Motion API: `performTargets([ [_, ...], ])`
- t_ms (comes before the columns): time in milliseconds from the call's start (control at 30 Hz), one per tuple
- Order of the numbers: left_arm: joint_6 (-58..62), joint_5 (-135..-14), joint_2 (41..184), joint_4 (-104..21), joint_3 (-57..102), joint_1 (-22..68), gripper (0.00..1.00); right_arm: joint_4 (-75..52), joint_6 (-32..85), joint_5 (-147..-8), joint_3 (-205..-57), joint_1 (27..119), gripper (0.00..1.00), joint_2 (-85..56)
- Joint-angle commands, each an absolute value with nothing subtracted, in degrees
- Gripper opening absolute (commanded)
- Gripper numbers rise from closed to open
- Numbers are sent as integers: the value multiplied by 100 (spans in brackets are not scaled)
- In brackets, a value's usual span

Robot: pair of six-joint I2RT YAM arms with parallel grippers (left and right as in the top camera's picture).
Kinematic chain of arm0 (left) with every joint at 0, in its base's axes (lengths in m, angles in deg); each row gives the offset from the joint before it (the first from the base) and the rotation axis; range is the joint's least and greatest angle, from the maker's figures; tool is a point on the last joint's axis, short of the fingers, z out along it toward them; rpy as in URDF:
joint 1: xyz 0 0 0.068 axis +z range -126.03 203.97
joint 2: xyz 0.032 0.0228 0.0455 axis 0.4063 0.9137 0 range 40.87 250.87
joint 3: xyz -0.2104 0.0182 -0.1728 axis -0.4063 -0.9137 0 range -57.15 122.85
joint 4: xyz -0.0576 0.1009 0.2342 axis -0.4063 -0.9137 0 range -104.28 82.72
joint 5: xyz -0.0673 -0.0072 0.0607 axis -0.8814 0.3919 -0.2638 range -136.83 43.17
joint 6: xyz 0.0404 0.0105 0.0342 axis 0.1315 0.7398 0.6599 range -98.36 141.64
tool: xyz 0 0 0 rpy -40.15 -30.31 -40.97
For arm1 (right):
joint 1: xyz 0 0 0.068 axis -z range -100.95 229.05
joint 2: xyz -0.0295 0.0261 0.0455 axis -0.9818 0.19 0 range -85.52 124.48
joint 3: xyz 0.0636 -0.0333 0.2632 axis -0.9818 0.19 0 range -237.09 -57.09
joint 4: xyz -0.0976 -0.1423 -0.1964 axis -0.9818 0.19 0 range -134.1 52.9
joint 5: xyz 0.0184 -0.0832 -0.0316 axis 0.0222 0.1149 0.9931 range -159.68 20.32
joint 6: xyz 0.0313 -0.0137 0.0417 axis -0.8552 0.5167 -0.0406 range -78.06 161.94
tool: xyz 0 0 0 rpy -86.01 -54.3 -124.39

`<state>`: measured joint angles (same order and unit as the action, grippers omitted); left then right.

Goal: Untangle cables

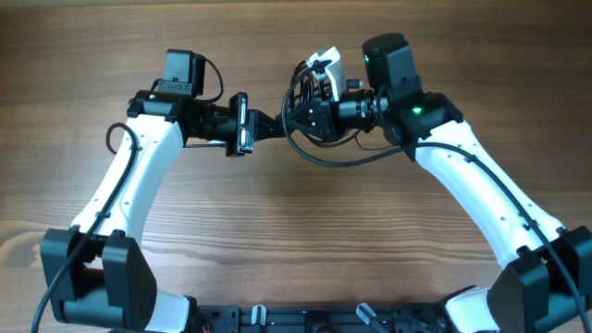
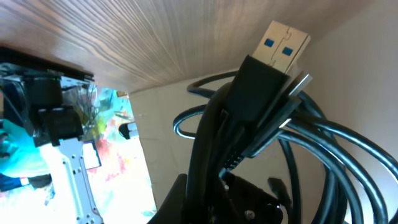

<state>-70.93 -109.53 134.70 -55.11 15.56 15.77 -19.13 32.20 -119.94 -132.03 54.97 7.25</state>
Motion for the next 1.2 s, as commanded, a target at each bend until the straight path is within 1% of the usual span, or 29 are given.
performTargets([
  [0,-6918,-10857,13347,-5504,1637,1498,4,-1447,3063,-10930,-13166,5515,8,797],
  [100,-6844,-9618,13345,-5504,1637,1498,4,-1203,2768,-10563,-13166,5515,6,795],
  [167,-6337,-8300,13347,-5509,1637,1498,4,-978,2416,-10152,-13166,5512,6,795],
  [333,-4855,-7159,13347,-5507,1637,1498,4,-691,2368,-9964,-13166,5512,6,795],
  [533,-3211,-6918,13345,-5469,1637,1498,4,-466,2377,-9916,-13166,5512,6,795],
  [600,-2862,-6791,13345,-5461,1637,1498,4,-346,2375,-9785,-13166,5512,6,795],
  [867,-2202,-6405,13347,-5463,1637,1496,4,238,2390,-9033,-13166,5512,6,795],
  [1067,-1640,-6195,13347,-5467,1637,1496,4,664,2394,-8182,-13166,5512,6,795],
  [1167,-1603,-6151,13347,-5467,1637,1496,4,789,2392,-7901,-13166,5515,5,795],
])
